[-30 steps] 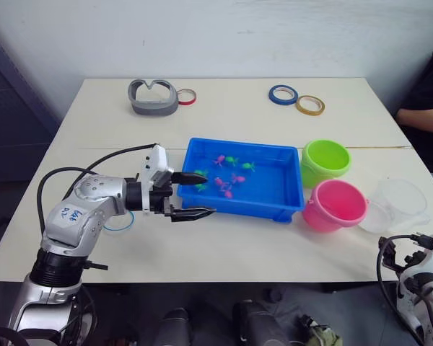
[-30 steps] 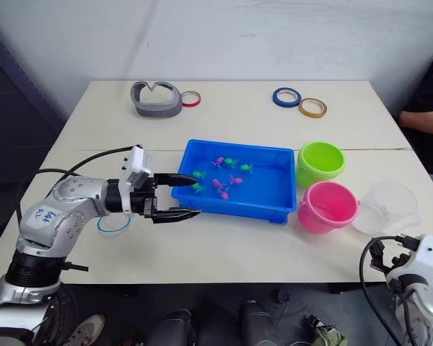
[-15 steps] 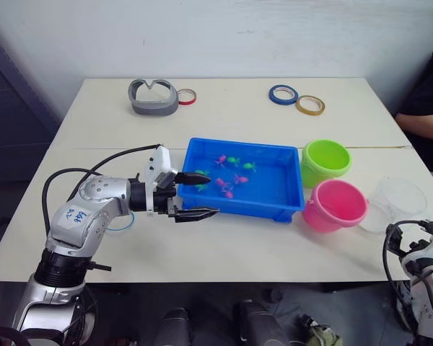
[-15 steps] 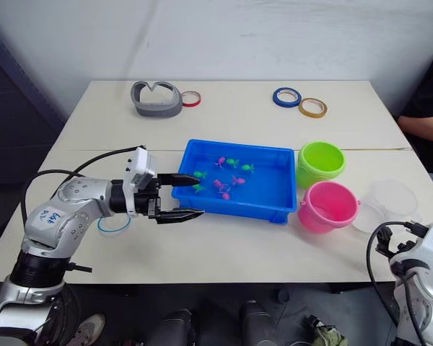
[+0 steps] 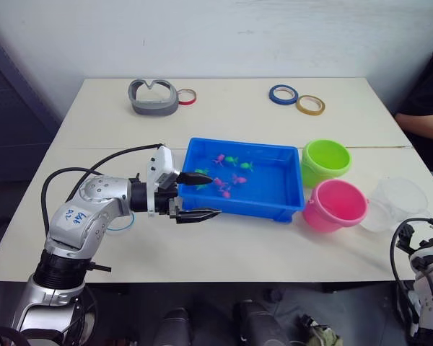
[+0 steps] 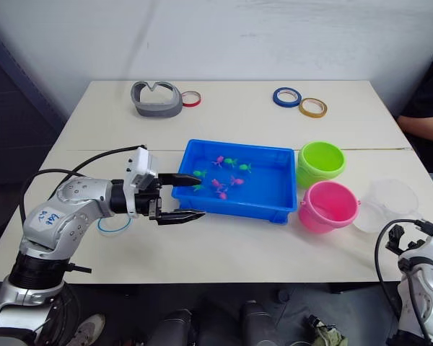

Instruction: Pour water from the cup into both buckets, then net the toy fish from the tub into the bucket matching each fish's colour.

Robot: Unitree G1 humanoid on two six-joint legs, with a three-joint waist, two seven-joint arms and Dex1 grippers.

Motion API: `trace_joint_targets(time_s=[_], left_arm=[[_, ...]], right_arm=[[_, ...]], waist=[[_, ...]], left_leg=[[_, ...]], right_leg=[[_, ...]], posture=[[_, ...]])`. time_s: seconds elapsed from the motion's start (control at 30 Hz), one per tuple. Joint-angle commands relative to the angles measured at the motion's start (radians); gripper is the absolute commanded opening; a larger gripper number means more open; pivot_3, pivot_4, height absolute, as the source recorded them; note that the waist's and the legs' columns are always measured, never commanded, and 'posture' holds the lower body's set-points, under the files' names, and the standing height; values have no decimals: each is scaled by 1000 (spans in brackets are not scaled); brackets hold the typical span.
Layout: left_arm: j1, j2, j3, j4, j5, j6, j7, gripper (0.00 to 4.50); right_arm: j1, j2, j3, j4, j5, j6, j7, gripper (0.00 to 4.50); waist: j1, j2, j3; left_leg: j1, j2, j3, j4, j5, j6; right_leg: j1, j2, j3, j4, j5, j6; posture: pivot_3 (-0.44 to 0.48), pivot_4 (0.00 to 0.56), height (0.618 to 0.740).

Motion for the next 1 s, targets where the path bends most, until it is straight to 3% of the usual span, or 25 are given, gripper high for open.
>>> trace_joint_targets(time_s=[0.03,1.0], left_arm=[[-9,1,9,-29,-12,-7,-3,4474],[-1,27,33,-60,-15,9,12,4474]], right_arm=[[-13,-20,-32,-5,7,-30,-5,4500],[-198,-66,6,329,-36,-271,-14,4500]], waist=[[-1,0,0],[-18,0,0]], left_leg=[[0,0,0,0,0,0],[0,0,1,0,0,0]], right_leg=[[0,0,0,0,0,0],[0,0,1,0,0,1]], posture=[[0,150,740],[0,150,740]])
